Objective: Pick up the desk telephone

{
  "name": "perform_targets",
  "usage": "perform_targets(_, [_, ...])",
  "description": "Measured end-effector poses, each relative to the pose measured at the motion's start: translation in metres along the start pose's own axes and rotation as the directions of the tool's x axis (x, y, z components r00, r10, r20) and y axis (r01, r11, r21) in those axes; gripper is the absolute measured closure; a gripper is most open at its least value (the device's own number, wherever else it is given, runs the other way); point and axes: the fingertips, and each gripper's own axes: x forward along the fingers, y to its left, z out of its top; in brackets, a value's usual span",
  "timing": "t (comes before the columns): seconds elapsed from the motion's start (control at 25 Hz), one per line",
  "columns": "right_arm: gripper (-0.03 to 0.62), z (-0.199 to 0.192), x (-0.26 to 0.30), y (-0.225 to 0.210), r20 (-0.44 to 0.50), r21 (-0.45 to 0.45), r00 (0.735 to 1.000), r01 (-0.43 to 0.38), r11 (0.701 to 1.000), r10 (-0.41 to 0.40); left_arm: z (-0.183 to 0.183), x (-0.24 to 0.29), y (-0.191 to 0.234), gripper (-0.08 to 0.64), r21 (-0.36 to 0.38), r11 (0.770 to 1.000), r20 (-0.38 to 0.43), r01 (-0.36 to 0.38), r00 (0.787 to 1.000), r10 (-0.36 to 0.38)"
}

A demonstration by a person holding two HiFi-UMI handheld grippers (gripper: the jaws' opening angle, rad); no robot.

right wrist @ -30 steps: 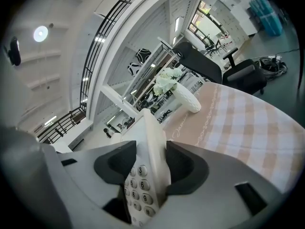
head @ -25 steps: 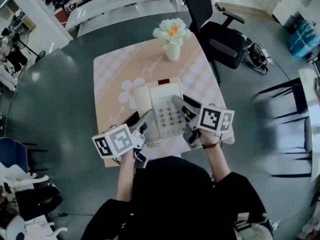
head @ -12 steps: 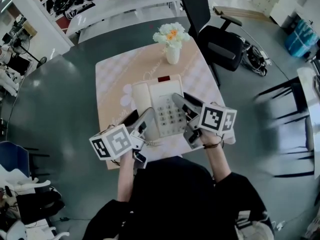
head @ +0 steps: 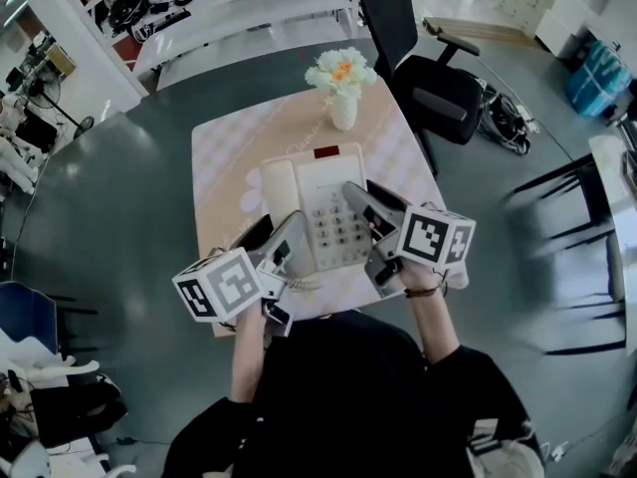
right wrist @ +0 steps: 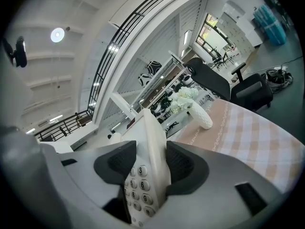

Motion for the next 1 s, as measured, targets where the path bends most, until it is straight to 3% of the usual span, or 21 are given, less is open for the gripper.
perform_targets(0.12, [0.408, 0.0006, -0.0031, 0.0017, 0.004, -0.014, 1.0, 0.022, 1.0, -0.021, 0.0015, -0.0036, -0.0013, 0.265, 0.007, 1.0, 0.005, 0.008, 1.0, -0.008])
perform_targets(0.36, [0.408, 0.003, -0.0053, 0.0061, 0.012, -0.024, 1.0, -0.012, 1.0, 0.012, 0.0016, -0.0028, -0.0082, 0.265, 0.015, 1.0, 0.016, 0.016, 1.0, -0.016])
perform_targets(0.52, [0.408, 0.0008, -0.0096, 0.0036, 0.006, -0.036, 1.0, 0.031, 0.999, -0.03, -0.0022, -0.0057, -0.0035, 0.265, 0.007, 1.0, 0.009, 0.014, 1.0, -0.014])
perform_targets(0.68, [0.408, -0.0002, -0.0088, 0.0067, 0.013, -0.021, 1.0, -0.001, 1.0, 0.002, -0.0013, -0.0051, -0.0086, 0.265, 0.012, 1.0, 0.008, 0.023, 1.0, -0.023])
perform_targets(1.0, [0.408, -0.0009, -0.01, 0.0023, 0.01, -0.015, 1.0, 0.018, 1.0, -0.018, -0.0023, -0.0032, -0.0076, 0.265, 0.01, 1.0, 0.002, 0.019, 1.0, -0.019])
